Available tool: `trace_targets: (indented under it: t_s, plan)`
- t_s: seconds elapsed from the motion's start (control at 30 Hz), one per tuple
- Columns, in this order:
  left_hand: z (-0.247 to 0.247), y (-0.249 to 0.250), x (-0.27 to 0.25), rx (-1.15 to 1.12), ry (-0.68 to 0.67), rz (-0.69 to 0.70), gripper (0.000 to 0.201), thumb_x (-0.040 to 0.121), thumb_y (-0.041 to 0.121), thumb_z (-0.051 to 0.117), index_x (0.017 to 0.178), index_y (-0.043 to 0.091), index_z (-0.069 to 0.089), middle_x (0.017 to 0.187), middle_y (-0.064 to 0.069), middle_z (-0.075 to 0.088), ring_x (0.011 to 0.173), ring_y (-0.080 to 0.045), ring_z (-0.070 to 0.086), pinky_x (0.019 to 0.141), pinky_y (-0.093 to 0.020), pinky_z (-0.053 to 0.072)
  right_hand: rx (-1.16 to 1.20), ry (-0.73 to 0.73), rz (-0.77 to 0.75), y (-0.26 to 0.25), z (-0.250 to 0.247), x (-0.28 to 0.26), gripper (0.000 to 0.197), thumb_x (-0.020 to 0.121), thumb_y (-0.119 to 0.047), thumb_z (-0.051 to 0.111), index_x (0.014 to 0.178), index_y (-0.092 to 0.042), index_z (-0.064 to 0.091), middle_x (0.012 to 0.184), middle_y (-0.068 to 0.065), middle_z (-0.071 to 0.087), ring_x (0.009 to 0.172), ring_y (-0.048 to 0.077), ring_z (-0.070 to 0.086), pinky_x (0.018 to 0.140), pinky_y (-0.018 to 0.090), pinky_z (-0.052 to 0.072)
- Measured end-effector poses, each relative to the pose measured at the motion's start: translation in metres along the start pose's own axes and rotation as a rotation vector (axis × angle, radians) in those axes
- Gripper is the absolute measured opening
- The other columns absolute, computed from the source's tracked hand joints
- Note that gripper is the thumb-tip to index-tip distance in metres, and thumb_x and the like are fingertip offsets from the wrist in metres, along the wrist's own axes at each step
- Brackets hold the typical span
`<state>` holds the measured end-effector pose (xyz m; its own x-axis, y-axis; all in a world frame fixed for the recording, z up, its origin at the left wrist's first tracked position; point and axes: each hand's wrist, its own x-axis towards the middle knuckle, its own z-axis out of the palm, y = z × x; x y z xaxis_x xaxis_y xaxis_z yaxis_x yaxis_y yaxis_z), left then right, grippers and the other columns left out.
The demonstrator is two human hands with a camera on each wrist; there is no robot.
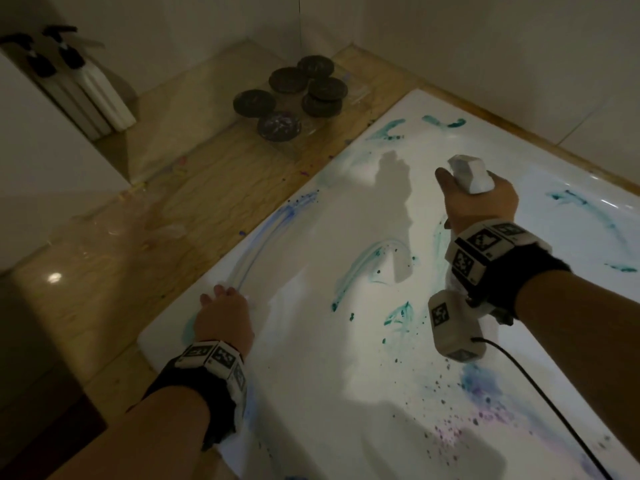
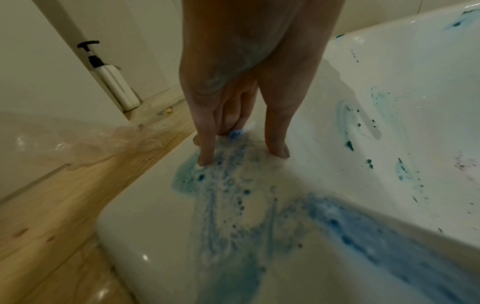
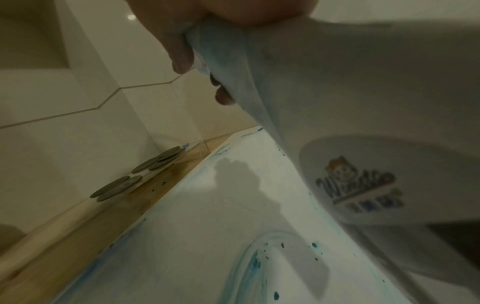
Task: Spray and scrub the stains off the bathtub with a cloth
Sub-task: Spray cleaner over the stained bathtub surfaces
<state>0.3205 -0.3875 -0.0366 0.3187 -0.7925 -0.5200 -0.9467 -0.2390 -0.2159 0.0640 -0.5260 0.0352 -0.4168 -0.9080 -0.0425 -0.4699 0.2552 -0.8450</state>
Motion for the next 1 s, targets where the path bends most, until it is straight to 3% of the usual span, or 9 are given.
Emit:
trace_targets:
  t_s: [0.1,0.17,0.33,0.4,0.5,0.63,0.77,0.93,1.0]
  plan:
    - [0.004,-0.001,0.004,-0.044,-0.019,-0.032,0.066,0.088,0.032,0.059,0.139,0.004,0.028,0.146,-0.013,0.028,0.132,-0.028,0.034,0.108,-0.033,0.033,0.067,0.032,0.026,-0.007,-0.006,0.004,0.032,0.078,-0.048,0.064,0.096,-0.022,0.064,0.089,0.008,0.066,0.07,0.033,0.064,0.066,0.04,0.056]
    - [0.007,-0.002,0.006,-0.095,-0.023,-0.055,0.068,0.084,0.033,0.063,0.137,0.006,0.031,0.143,-0.012,0.03,0.129,-0.028,0.036,0.103,-0.031,0.038,0.126,0.05,0.044,-0.009,-0.01,0.007,0.025,0.079,-0.048,0.062,0.087,-0.025,0.061,0.084,0.005,0.063,0.063,0.033,0.063,0.06,0.039,0.056]
    - [0.012,-0.002,0.008,-0.083,0.001,-0.051,0.07,0.084,0.036,0.062,0.138,0.006,0.029,0.142,-0.012,0.031,0.127,-0.028,0.038,0.102,-0.031,0.039,0.119,0.152,0.046,-0.018,-0.015,0.021,0.035,0.072,-0.057,0.059,0.058,-0.025,0.052,0.075,0.01,0.063,0.072,0.037,0.064,0.069,0.054,0.053]
    - [0.013,-0.002,0.009,-0.077,0.001,-0.048,0.07,0.084,0.037,0.062,0.137,0.006,0.029,0.141,-0.012,0.032,0.127,-0.028,0.038,0.102,-0.031,0.039,0.106,0.15,0.022,-0.021,-0.017,0.029,0.032,0.074,-0.056,0.06,0.071,-0.024,0.059,0.084,0.009,0.066,0.078,0.036,0.065,0.074,0.053,0.053]
    - [0.011,-0.002,0.008,-0.079,-0.009,-0.049,0.072,0.083,0.038,0.063,0.138,0.006,0.03,0.141,-0.012,0.033,0.127,-0.028,0.039,0.103,-0.031,0.038,0.125,0.137,0.021,-0.02,-0.019,0.042,0.059,0.061,-0.065,0.058,0.096,-0.018,0.064,0.096,0.01,0.067,0.085,0.037,0.065,0.078,0.052,0.053]
    - [0.01,-0.003,0.009,-0.078,-0.013,-0.04,0.07,0.083,0.038,0.064,0.137,0.007,0.033,0.139,-0.012,0.035,0.125,-0.028,0.041,0.102,-0.032,0.039,0.088,0.149,-0.009,-0.023,-0.023,0.048,0.05,0.061,-0.061,0.056,0.084,-0.017,0.06,0.092,0.018,0.067,0.082,0.04,0.063,0.076,0.056,0.051]
    - [0.008,-0.003,0.007,-0.078,-0.022,-0.04,0.069,0.082,0.038,0.065,0.136,0.006,0.034,0.139,-0.012,0.035,0.125,-0.028,0.041,0.102,-0.032,0.04,0.189,0.212,0.005,-0.03,-0.027,0.051,0.039,0.06,-0.055,0.061,0.066,-0.017,0.059,0.075,0.01,0.063,0.079,0.038,0.066,0.068,0.055,0.053]
    - [0.003,-0.002,0.005,-0.027,-0.014,-0.017,0.069,0.085,0.038,0.062,0.138,0.006,0.032,0.141,-0.012,0.034,0.128,-0.026,0.039,0.107,-0.032,0.035,0.219,0.208,-0.056,-0.033,-0.03,0.051,0.045,0.067,-0.053,0.06,0.093,-0.018,0.067,0.089,0.009,0.068,0.082,0.027,0.067,0.071,0.052,0.054]
    - [0.001,-0.001,0.004,0.01,0.001,0.006,0.067,0.087,0.038,0.06,0.138,0.006,0.032,0.14,-0.009,0.036,0.129,-0.024,0.038,0.108,-0.032,0.033,0.216,0.204,-0.044,-0.032,-0.029,0.052,0.042,0.066,-0.055,0.06,0.087,-0.019,0.066,0.088,0.01,0.068,0.08,0.028,0.067,0.067,0.052,0.055]
